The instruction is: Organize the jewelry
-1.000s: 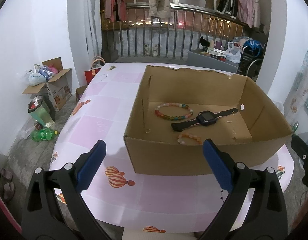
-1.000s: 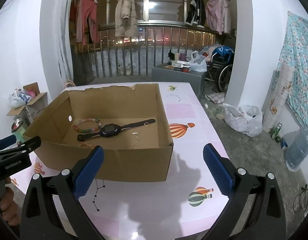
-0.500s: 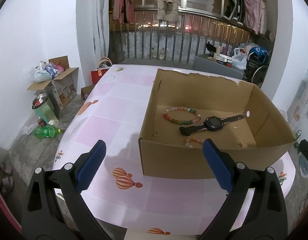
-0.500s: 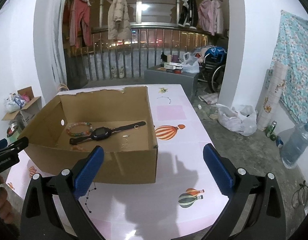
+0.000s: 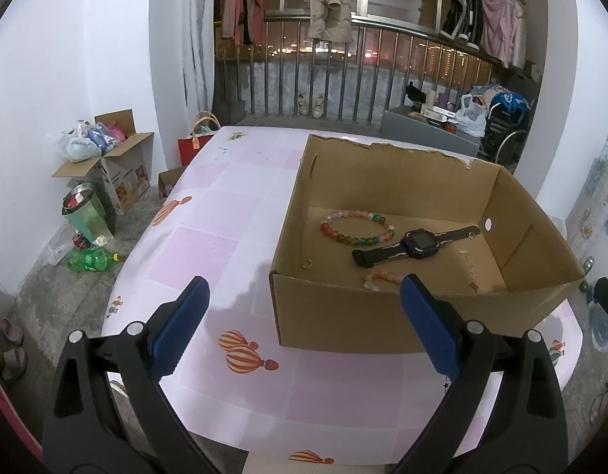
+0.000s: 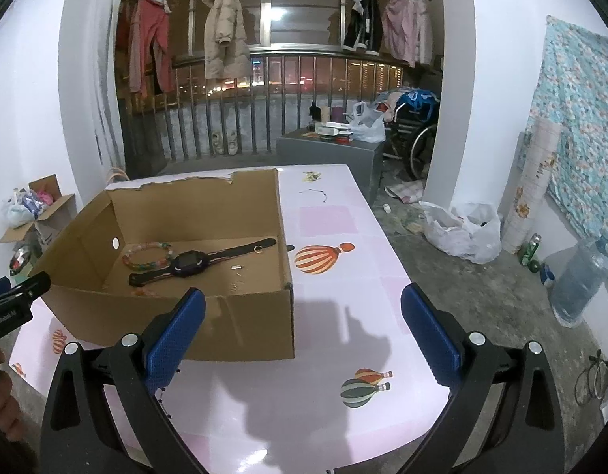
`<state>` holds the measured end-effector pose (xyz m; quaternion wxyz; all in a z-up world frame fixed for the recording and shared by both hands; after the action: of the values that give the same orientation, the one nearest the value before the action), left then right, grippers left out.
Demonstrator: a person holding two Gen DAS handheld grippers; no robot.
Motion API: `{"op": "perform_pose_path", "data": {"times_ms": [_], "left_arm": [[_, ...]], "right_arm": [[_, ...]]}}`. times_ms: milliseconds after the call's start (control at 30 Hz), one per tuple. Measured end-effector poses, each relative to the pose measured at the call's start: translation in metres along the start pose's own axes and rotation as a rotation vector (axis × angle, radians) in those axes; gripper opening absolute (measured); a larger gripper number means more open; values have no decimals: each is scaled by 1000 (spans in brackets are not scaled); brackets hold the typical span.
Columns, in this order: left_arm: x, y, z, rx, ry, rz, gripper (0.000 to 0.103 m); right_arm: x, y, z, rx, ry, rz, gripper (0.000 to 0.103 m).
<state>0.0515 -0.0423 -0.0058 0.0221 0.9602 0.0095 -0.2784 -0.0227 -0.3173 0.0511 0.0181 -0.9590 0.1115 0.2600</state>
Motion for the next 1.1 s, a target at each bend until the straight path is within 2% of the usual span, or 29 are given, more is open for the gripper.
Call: {"op": "perform_pose_path", "data": {"times_ms": [1100], "left_arm": [[1, 12, 7, 20, -19, 13, 94]], "right_arm": [[1, 5, 7, 6, -10, 4, 97]]}}
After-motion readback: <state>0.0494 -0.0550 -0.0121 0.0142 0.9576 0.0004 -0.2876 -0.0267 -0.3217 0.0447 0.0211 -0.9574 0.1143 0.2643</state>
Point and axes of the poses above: each gripper's, at about its wrist camera, not at the fingertips, and x roughly the way its jaws point, y to its right, z to its underside, the point moved 5 cm from there along x, roughly the way its jaws point, and after that the axes turned 6 degrees about y, right-handed, at the moved point
